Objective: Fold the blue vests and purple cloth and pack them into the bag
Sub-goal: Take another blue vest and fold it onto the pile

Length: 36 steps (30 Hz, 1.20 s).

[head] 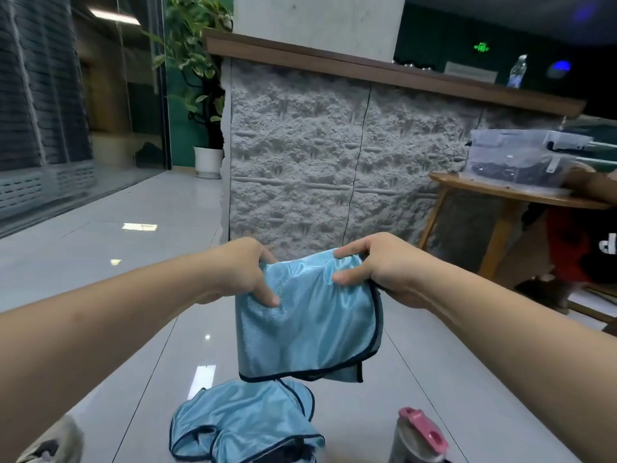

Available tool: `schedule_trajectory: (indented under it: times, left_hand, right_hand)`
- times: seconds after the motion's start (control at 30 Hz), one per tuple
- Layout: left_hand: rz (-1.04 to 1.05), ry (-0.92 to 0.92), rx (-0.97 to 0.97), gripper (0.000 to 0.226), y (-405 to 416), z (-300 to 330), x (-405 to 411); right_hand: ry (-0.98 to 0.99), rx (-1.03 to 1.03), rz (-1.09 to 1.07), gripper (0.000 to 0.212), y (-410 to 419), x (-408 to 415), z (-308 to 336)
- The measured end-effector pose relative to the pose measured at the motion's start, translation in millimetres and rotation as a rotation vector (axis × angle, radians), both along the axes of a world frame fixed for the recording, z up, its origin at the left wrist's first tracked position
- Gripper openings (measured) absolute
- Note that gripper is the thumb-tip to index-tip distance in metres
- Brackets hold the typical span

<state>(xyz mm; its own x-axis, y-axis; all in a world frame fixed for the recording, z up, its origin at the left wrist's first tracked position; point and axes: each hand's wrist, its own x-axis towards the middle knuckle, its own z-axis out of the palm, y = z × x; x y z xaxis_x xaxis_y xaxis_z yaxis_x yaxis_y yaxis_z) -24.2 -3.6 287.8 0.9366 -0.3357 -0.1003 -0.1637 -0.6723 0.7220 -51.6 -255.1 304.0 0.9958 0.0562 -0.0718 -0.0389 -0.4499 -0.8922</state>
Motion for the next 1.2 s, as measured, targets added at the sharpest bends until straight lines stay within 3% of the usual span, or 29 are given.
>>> schedule_trajectory:
  times: [0.1,0.17,0.23,0.3,0.37,0.47,0.6,0.67,0.83,1.0,1.07,1.2]
  left_hand:
    - [-0.001,-0.150,0.280,0.035,-5,-7,3]
    - [-0.016,-0.217,0.391,0.023,-5,-10,5]
    - [-0.010,-0.253,0.436,0.007,-5,-14,5]
    - [0.010,-0.272,0.467,0.020,-5,-18,7]
    - [0.031,-0.268,0.452,0.031,-6,-19,6]
    - [0.021,-0.194,0.374,0.030,-4,-14,5]
    - [-0.023,-0.021,-0.084,0.009,0,-7,-1]
    - [-0.050,0.058,-0.214,0.014,-1,-4,-3]
    - [-0.158,0.104,-0.295,0.016,-6,-3,-6]
    - [-0.103,0.141,-0.404,0.016,0,-6,-1]
    - [-0.046,0.248,-0.594,0.036,8,-8,0]
    - [0.043,0.535,-1.213,0.107,12,-17,-5]
  right_hand:
    - [0.007,-0.236,0.051,0.093,7,-4,-3]
    - [0.025,-0.388,0.073,0.091,12,-6,-6]
    - [0.047,-0.522,0.081,0.060,15,-7,-10]
    - [0.062,-0.638,0.090,0.027,16,-8,-12]
    - [0.073,-0.788,0.104,0.019,18,-9,-12]
    - [0.122,-1.019,0.154,0.036,16,-8,-10]
    - [0.157,-1.187,0.274,0.044,6,-12,-7]
    - [0.149,-1.012,0.321,0.039,4,-12,-14]
    - [0.200,-0.088,0.426,0.040,20,-15,-40]
    - [0.232,0.274,0.327,0.038,38,-19,-60]
    - [0.294,0.417,0.300,0.039,37,-19,-55]
    - [0.281,0.688,0.289,0.040,27,-18,-37]
